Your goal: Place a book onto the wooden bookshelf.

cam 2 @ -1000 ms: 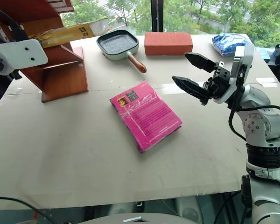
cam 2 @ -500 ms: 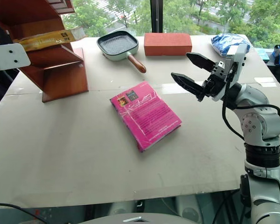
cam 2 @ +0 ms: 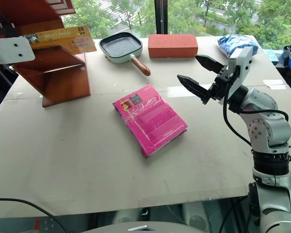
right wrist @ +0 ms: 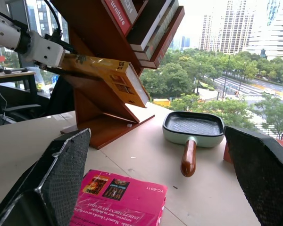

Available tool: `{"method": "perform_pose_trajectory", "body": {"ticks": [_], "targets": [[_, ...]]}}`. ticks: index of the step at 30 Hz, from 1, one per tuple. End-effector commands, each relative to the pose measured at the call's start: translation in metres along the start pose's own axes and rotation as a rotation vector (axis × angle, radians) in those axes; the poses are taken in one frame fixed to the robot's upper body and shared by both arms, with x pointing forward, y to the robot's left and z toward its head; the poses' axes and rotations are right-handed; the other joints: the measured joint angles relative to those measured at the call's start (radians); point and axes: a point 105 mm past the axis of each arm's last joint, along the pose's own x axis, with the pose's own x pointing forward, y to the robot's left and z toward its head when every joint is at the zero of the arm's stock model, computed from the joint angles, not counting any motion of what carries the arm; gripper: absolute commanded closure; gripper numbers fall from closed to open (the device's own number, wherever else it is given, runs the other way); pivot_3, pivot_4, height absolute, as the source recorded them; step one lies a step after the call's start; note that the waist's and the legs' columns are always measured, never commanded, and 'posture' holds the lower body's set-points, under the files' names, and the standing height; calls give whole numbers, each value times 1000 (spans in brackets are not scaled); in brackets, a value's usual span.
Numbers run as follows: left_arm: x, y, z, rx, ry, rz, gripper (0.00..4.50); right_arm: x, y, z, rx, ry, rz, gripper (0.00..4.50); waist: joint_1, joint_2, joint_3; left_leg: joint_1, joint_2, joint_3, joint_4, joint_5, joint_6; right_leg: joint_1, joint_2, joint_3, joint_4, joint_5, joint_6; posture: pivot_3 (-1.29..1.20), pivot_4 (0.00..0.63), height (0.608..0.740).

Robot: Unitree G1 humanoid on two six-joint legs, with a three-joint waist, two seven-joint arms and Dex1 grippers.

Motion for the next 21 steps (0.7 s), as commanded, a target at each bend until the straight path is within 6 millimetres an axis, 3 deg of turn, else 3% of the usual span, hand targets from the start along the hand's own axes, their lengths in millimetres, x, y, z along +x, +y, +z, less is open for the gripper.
{"method": "perform_pose_trajectory", "body": {"ticks": [1, 7, 16, 20, 21], "targets": [[-13, 12, -13, -27, 36, 25, 35, -1, 4, 12, -53, -37, 7, 0, -1, 0, 0, 0, 0, 0, 0, 0, 0, 0, 0, 0, 0, 0, 0, 0, 150, 740], [-35, 14, -14, -118, 21, -9, 35, -2, 3, 10, -45, -29, 7, 0, -3, 0, 0, -2, 1, 0, 1, 0, 0, -1, 0, 0, 1, 0, 0, 0, 150, 740], [-73, 33, 2, -451, -136, 81, 35, -1, 3, 2, -26, -9, 28, 0, -1, 0, 0, -1, 1, 0, 3, 0, 0, -1, 1, 0, 2, 0, 0, 0, 150, 740], [-88, 35, 54, -827, -469, -22, 35, 0, 2, 2, -23, -7, 40, 0, 4, 0, 0, -1, 1, -1, 4, 0, 0, 0, 1, 0, 3, 0, 0, 0, 150, 740], [-92, 34, 76, -912, -582, -72, 35, 1, 2, 2, -24, -5, 44, 0, 4, 0, 0, -2, 1, -2, 6, 0, 0, 1, 1, -1, 3, 0, 0, 0, 150, 740]]}}
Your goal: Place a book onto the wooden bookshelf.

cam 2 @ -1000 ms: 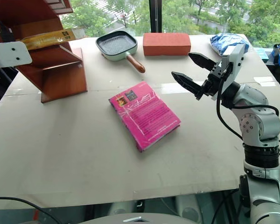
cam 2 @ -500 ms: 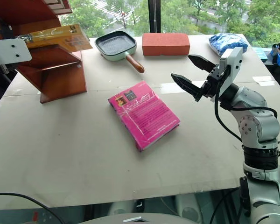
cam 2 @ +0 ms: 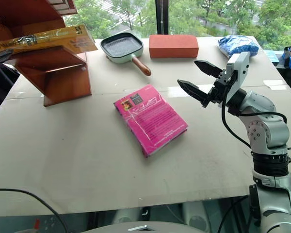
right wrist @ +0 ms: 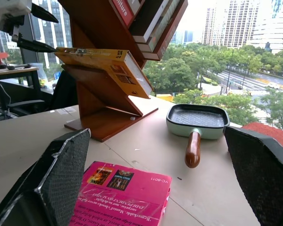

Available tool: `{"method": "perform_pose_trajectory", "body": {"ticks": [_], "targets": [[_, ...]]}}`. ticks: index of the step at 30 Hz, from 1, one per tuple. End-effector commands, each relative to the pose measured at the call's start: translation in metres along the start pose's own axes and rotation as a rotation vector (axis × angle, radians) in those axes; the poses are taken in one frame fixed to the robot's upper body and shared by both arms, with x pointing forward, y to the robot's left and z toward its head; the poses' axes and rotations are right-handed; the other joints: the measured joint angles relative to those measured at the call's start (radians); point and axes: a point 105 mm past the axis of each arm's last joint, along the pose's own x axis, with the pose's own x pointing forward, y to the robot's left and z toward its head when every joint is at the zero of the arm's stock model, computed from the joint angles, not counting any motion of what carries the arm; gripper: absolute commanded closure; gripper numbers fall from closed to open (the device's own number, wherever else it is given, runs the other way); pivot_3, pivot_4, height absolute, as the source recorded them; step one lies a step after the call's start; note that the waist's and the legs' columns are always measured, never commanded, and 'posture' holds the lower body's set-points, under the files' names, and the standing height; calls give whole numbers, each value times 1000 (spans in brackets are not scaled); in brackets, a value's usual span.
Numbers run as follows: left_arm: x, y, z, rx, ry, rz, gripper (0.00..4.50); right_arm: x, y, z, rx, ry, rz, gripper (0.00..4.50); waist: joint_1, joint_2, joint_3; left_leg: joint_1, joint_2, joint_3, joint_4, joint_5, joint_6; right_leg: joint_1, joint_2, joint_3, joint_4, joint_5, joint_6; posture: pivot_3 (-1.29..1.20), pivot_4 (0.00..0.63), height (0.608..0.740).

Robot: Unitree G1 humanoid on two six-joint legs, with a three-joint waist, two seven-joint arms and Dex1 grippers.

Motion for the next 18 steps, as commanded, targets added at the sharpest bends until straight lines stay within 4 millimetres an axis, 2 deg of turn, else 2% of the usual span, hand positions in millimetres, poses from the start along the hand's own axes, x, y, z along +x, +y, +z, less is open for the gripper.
{"method": "perform_pose_trajectory", "body": {"ticks": [1, 3, 4, 5, 7, 9, 12, 13, 15, 18], "targets": [[-4, -38, 58, -272, -288, -171, 35, 3, 2, 13, -45, -32, 27, 0, 2, 0, 0, 0, 0, 0, 2, 0, 0, 0, 0, -1, 0, 0, 0, 0, 150, 740], [0, -60, 82, -390, -399, -249, 35, 4, 1, 13, -47, -30, 29, 0, 1, -1, 0, 0, 0, -3, 5, 0, 0, 4, 0, -2, 0, 0, 0, 0, 150, 740], [4, -76, 91, -437, -443, -306, 547, 4, 1, 14, -49, -28, 28, 0, 1, -1, 0, 0, 0, -3, 6, 0, 0, 5, 0, -1, -1, 0, 1, 0, 150, 740], [7, -89, 97, -474, -472, -346, 810, 3, 1, 14, -51, -26, 27, 0, -3, -1, 0, 2, -1, -3, 6, 0, 0, 6, 0, -1, -1, 1, 1, 0, 150, 740], [12, -115, 110, -526, -528, -412, 1710, 2, 0, 14, -58, -22, 22, 0, -10, -1, 0, 3, -1, -2, 6, 0, 0, 6, 0, 1, -1, 1, 1, 0, 150, 740], [24, -135, 115, -571, -552, -426, 2447, 1, -1, 14, -65, -21, 11, 0, -11, -1, 0, 3, -1, -2, 6, 0, 0, 6, 1, 1, 0, 1, 1, 0, 150, 740], [56, -148, 104, -581, -538, -282, 3706, -1, -1, 15, -70, -22, -1, 0, -9, 0, -1, 4, 0, -2, 5, 0, 0, 6, 2, 2, 0, 1, 1, 0, 150, 740], [71, -149, 98, -579, -526, -210, 4382, -2, 0, 15, -73, -23, -5, 0, -10, 0, -1, 4, 0, -2, 5, 0, 0, 6, 1, 2, 0, 1, 0, 0, 150, 740], [97, -145, 88, -561, -518, -40, 4382, -4, -1, 16, -82, -22, -17, 0, -3, 1, -1, 4, 0, -2, 5, 0, 0, 6, 2, 2, 0, 2, 0, 0, 150, 740], [123, -132, 80, -502, -510, 201, 4382, -6, -1, 19, -93, -24, -33, 0, 2, 0, -1, 4, 0, -2, 5, 0, 0, 6, 2, 2, -1, 2, 0, 0, 150, 740]]}}
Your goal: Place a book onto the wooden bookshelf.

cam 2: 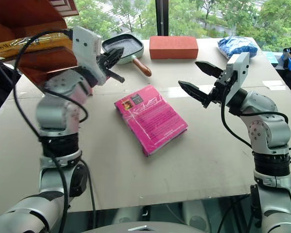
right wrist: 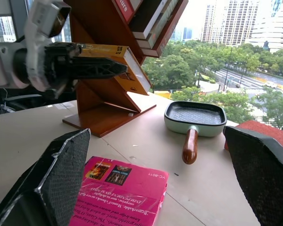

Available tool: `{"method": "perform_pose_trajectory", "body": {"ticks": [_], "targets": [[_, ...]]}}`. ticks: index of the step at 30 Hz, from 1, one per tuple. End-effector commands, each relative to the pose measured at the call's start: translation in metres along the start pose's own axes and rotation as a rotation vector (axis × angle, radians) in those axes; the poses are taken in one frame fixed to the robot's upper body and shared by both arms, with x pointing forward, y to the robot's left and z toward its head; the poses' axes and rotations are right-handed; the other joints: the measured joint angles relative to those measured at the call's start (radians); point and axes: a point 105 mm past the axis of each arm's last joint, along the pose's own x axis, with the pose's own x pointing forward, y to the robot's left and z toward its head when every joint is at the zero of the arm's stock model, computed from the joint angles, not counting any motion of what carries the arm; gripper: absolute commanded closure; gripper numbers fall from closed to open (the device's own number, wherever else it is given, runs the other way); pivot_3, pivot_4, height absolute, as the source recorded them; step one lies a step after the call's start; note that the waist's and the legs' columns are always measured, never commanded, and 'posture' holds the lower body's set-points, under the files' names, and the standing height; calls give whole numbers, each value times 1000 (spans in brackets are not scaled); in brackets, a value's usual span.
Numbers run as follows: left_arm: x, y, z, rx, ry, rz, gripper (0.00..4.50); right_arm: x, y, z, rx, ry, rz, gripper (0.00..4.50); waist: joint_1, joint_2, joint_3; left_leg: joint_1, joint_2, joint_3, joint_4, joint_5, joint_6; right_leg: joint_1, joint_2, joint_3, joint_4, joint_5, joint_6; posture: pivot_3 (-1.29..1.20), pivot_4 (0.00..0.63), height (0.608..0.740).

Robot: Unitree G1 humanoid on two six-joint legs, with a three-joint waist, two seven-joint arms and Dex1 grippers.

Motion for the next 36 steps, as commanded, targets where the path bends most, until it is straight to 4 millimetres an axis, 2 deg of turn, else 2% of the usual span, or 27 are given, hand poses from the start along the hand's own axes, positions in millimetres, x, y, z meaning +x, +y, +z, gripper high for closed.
{"method": "perform_pose_trajectory", "body": {"ticks": [1, 5, 10, 17, 24, 36], "targets": [[25, 25, 8, 180, -129, 256, 4382, -5, 0, 20, -70, -43, -22, 0, 3, 0, 0, -1, 0, 0, 0, 0, 0, 0, 0, 0, -1, 0, 0, 0, 150, 740], [49, 20, -7, 167, -130, 267, 4382, -7, 1, 22, -76, -47, -34, 0, 16, 0, 0, -2, -1, 0, 0, 0, 0, 0, -1, -1, -3, 0, 1, 0, 150, 740], [55, 23, -11, 212, -171, 342, 4382, -10, 4, 22, -80, -50, -53, 0, 20, 0, 0, -3, -2, 1, -1, 0, 0, 0, -2, -1, -6, 1, 2, 0, 150, 740], [47, 47, -5, 255, -210, 597, 4382, -14, 2, 24, -90, -51, -76, 0, 20, 0, 0, -3, -2, 0, -1, 0, 0, 0, -2, -1, -4, 1, 3, 0, 150, 740], [38, 60, -3, 229, -219, 746, 4382, -10, 5, 24, -80, -71, -48, 0, 17, 0, 0, -3, -2, 0, -1, 0, 0, 0, -2, -1, -5, 2, 3, 0, 150, 740], [29, 64, -23, 251, -162, 741, 4382, -11, 27, 39, 67, -137, 146, 0, -5, 0, 0, -2, -2, 0, -1, 0, 0, -1, -2, -1, -4, 2, 3, 0, 150, 740]]}}
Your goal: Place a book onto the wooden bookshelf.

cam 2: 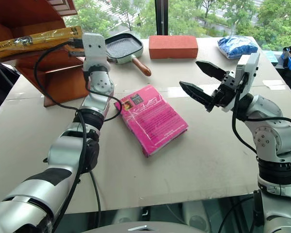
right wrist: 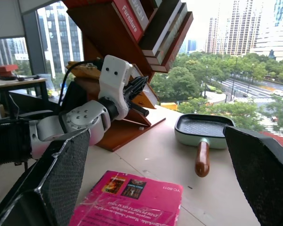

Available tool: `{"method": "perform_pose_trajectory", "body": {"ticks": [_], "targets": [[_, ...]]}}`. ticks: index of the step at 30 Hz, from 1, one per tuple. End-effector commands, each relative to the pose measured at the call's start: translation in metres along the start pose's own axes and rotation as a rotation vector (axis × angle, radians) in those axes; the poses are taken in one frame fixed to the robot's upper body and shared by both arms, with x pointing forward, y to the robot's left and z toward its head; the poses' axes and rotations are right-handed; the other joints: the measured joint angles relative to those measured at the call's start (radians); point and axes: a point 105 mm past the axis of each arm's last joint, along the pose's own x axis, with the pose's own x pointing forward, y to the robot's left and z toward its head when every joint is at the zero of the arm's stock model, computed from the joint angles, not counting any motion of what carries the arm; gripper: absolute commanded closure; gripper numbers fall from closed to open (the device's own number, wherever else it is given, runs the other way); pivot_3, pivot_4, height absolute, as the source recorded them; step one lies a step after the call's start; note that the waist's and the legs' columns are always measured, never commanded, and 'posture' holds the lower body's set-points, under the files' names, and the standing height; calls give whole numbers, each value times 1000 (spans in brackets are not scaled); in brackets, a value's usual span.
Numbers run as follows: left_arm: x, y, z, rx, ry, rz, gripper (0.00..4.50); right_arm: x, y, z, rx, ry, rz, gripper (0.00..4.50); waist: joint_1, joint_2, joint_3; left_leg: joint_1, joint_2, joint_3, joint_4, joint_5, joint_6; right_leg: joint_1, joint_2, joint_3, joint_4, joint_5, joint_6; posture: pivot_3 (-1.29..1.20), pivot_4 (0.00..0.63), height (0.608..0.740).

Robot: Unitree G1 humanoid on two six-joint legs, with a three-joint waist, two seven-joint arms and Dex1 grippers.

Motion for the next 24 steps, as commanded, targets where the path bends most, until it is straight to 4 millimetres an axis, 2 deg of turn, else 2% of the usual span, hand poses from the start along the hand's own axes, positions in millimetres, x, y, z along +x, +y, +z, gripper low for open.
{"method": "perform_pose_trajectory", "body": {"ticks": [1, 5, 10, 13, 16, 18, 20, 21, 24], "targets": [[6, 10, 9, -9, -36, 6, 4382, 1, 10, 24, -25, -57, 75, 0, 0, 0, 0, 0, 0, 0, 0, 0, 0, 0, 0, 0, 0, 0, 0, 0, 150, 740], [-3, 1, 6, -36, -46, -73, 4382, 2, 14, 27, 7, -76, 122, 0, 2, 0, 0, 0, 0, 0, 0, 0, 0, 0, 0, 0, 0, 0, 0, 0, 150, 740], [-29, -19, 2, -138, -29, -337, 4382, 0, 9, 21, -2, -55, 96, 0, 4, 0, 0, 0, 0, 0, 0, 0, 0, 0, -1, 0, 0, 0, 0, 0, 150, 740], [-58, -6, -16, -216, 82, -482, 4382, -14, 3, -1, -13, 21, 40, 0, 0, 0, 0, 0, 0, 0, 0, 0, 0, 0, -1, 0, -1, 0, 0, 0, 150, 740], [-100, 20, -38, -270, 226, -599, 4382, -39, -9, -28, -43, 114, -61, 0, -5, 0, 0, 0, 1, 1, -1, 0, 0, 0, -1, 1, 0, 0, 0, 0, 150, 740], [-145, 33, -51, -312, 366, -726, 4382, -64, -20, -55, -82, 217, -159, 0, -7, 0, 0, 1, 2, 2, -1, 0, 0, -1, 0, 2, 0, 0, 0, 0, 150, 740], [-192, 44, -63, -337, 507, -815, 4382, -93, -23, -85, -70, 321, -208, 0, -2, 1, -1, 1, 4, 2, -1, 0, 0, -1, 0, 2, 1, 0, 0, 0, 150, 740], [-212, 49, -68, -334, 566, -841, 4382, -106, -24, -98, -60, 359, -231, 0, -3, 1, -2, 3, 4, 2, -1, 0, 0, 1, 0, 2, 1, 0, -1, 0, 150, 740], [-252, 52, -70, -295, 625, -937, 4382, -130, -23, -121, -50, 431, -260, 0, 11, 3, -3, 4, 4, 2, 0, 0, 0, 3, -3, 1, 0, -1, -1, 0, 150, 740]]}}
